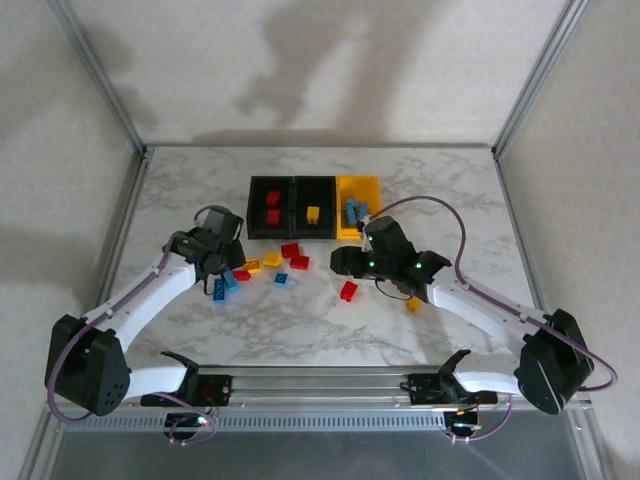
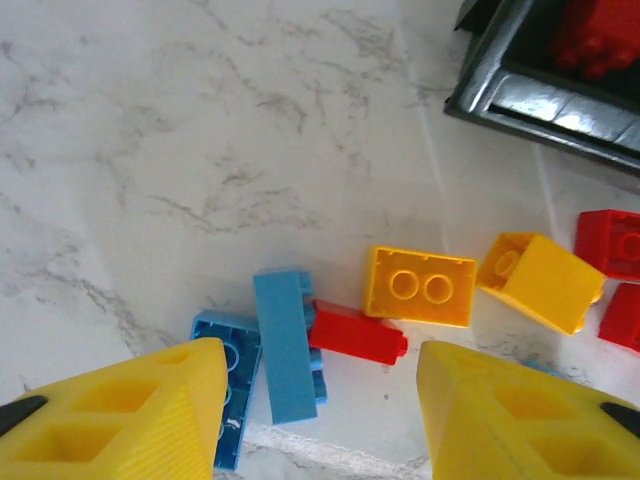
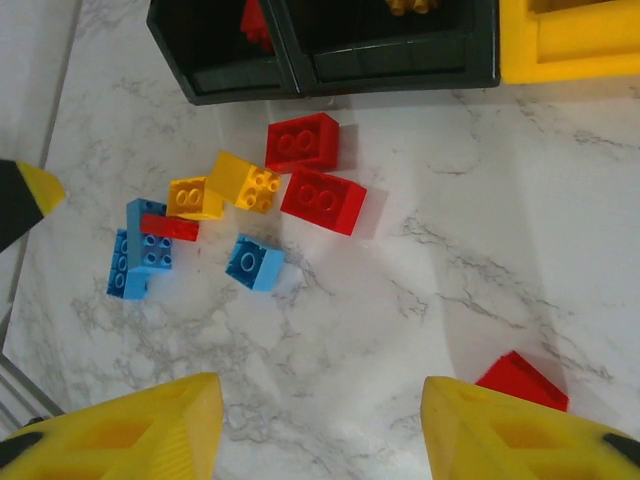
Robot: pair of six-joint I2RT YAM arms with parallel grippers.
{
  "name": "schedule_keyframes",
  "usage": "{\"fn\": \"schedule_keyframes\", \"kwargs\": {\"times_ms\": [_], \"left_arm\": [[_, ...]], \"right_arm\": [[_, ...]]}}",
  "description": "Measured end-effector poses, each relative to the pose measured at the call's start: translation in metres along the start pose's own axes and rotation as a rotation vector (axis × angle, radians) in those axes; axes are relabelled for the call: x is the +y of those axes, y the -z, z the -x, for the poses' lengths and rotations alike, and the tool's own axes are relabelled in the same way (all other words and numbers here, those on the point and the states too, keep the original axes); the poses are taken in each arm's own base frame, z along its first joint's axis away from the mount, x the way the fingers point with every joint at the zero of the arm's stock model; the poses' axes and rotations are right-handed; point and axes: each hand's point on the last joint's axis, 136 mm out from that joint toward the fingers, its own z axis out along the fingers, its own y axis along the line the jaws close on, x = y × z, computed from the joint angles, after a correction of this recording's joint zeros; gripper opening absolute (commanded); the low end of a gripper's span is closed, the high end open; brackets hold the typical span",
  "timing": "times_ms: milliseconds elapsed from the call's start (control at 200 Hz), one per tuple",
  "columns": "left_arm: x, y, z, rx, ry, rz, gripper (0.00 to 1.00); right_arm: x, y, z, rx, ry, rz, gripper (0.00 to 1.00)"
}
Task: Sort the legos into containers by color
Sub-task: Pick up the lego from the middle-left of the table.
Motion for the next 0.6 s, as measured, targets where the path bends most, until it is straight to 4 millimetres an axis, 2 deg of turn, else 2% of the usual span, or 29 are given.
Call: {"fn": "schedule_keyframes", "kwargs": {"times_ms": [125,225,386,601], "left_arm": [[0.013,-0.009,-0.02,0.033,0.016,0.031,0.51],[0.023,-0.013,-0.033,0.056,0.035,0.058,0.47],[0.035,-0.01,-0.028,0.015,0.107,0.114,0.51],[0.053,-0.007,-0.032,-0.014,0.207,0.193,0.54]], "right_arm": [[-0.004,-0.009,-0.007,0.037,-0.005,-0.006,0.54],[-0.003,-0.01,-0.008,0.043,-0.005,-0.003,0.54],[0.0,-0.011,-0.008,0.042,-0.004,0.02,0.54],[-0.008,-0.015,-0.018,0.06,-0.008,0.009,0.54]]}}
